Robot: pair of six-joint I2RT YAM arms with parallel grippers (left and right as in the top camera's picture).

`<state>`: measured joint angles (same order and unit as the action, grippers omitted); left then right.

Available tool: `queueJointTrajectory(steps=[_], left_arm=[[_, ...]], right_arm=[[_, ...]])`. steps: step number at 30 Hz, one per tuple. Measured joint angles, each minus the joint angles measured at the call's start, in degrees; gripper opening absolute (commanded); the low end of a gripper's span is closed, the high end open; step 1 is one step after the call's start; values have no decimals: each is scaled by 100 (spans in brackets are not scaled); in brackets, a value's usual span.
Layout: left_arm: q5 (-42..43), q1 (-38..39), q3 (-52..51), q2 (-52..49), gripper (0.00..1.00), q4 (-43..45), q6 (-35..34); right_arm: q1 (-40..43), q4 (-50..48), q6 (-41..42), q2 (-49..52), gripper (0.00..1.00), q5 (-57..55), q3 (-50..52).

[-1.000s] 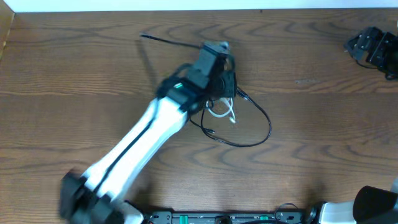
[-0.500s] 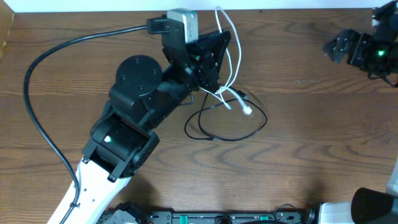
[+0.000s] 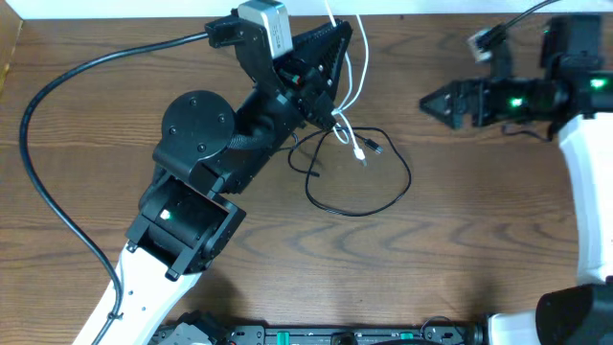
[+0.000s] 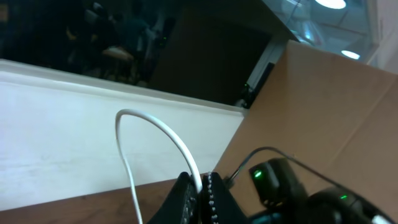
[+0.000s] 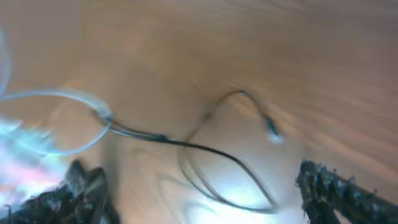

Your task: Untangle cables

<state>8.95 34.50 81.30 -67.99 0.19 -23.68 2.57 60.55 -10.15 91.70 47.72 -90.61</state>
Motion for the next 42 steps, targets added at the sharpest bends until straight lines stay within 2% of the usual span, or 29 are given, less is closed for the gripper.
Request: queueJointTrajectory(steps=[2,5,10,14,18,25,27,30,34,39,42], left_arm=[[-15,0,0,0,8,2,0],[-26,0,0,0,7,2,-2],[-31,0,0,0,7,2,-2],[-28,0,0,0,7,4,0],[-28,0,0,0,8,4,0],[-28,0,0,0,7,2,-4],[-31,0,0,0,7,4,-4],[-28,0,0,0,8,4,-4],[-28,-52,0,2,7,2,-4],[-31,-315,0,122,8,-31,-4],[-17,-514,-2,247,7,-144,-4]], right_arm=[[-232,-232,-573,9,93,798,378],[-649,-717,-1080,20,86,1368,688],[-1388,-1510,-1401,20,78,1714,901],[-1746,-1707,-1521,20,73,1779,938],[-1923,-1766,-1617,20,59,1779,938],[-2212,-2006,-1585,20,45,1394,942],[-2249,-2133,-1508,20,29,1303,944],[-2302,-2350,-1172,20,3,962,946],[-2339,-2411,-131,20,1,-313,949],[-2326,-1801,1930,20,1,-3003,949],[-2312,-1609,2653,17,1,-3991,946]])
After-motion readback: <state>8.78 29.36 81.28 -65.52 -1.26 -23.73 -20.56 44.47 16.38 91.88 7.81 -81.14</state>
